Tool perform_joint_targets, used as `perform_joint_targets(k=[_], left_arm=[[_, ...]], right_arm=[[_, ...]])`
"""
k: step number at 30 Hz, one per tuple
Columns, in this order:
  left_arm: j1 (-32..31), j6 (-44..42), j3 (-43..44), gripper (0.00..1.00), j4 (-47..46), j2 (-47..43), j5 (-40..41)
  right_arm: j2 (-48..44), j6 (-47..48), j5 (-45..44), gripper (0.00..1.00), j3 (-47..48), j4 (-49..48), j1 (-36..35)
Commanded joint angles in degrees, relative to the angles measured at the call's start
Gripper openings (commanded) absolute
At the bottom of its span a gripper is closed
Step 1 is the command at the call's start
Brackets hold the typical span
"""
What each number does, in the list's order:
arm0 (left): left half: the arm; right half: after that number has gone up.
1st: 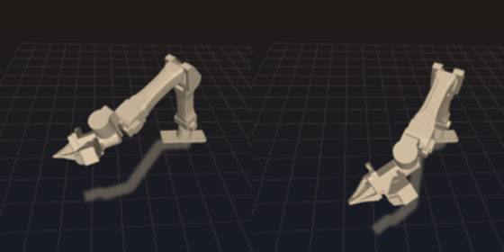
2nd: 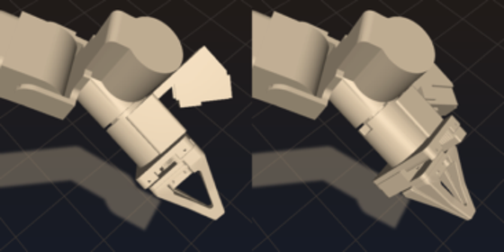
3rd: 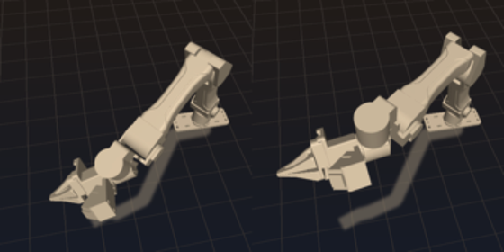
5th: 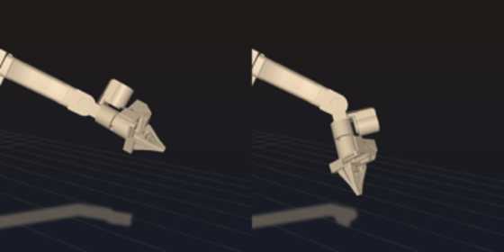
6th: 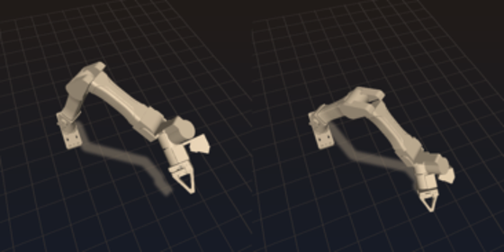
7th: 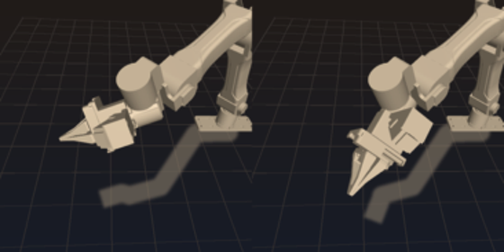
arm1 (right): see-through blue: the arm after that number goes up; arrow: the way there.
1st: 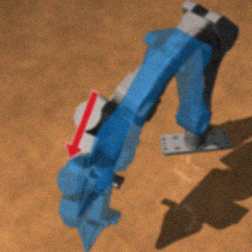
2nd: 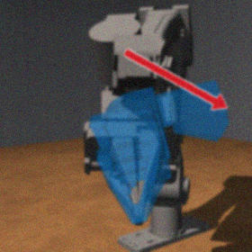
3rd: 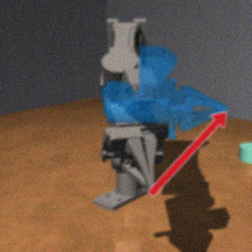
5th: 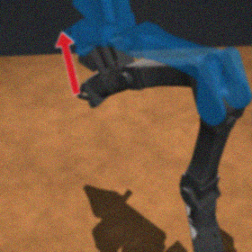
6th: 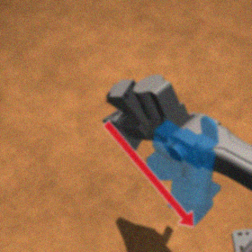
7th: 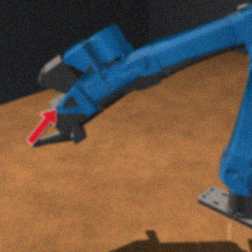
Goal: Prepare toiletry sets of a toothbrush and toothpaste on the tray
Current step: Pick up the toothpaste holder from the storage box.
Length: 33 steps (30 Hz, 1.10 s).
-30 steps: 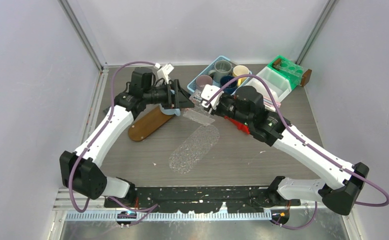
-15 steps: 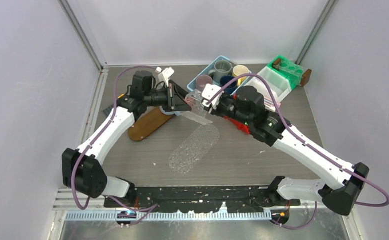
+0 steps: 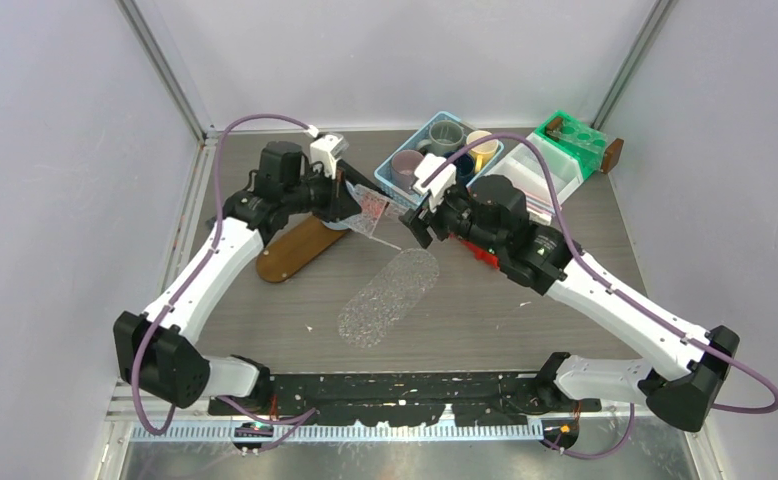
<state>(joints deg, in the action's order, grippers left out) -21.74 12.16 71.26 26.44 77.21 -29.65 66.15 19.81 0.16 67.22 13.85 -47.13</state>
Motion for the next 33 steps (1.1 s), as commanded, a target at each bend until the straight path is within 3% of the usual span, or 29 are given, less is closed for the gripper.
perform_joint_targets(k=[1,9,17,24,33], left_arm=[[-0.10,-11.10,0.32,0.00,-2.02,-5.04,10.85],[-0.08,-19.90,-9.27,0.00,-13.15,-14.07,16.18],[-0.23,-23.58,-16.76,0.00,-19.63,-22.25,14.96],[-1.49,-23.34,-20.81,0.00,-21.71,-28.86,13.42],[-1.82,-20.34,-23.06,0.00,-24.91,-32.38,12.49]], right_arm=[[-1.66,-13.05,-6.11,0.81,4.69,1.71,-0.19],[-0.25,-34.31,-13.80,0.96,11.25,14.13,-0.15],[2.12,-46.10,-6.47,1.00,12.95,17.39,0.02],[4.09,-52.23,-1.42,1.00,11.12,13.21,1.07],[1.25,-60.68,11.94,1.00,2.45,-0.45,10.91]])
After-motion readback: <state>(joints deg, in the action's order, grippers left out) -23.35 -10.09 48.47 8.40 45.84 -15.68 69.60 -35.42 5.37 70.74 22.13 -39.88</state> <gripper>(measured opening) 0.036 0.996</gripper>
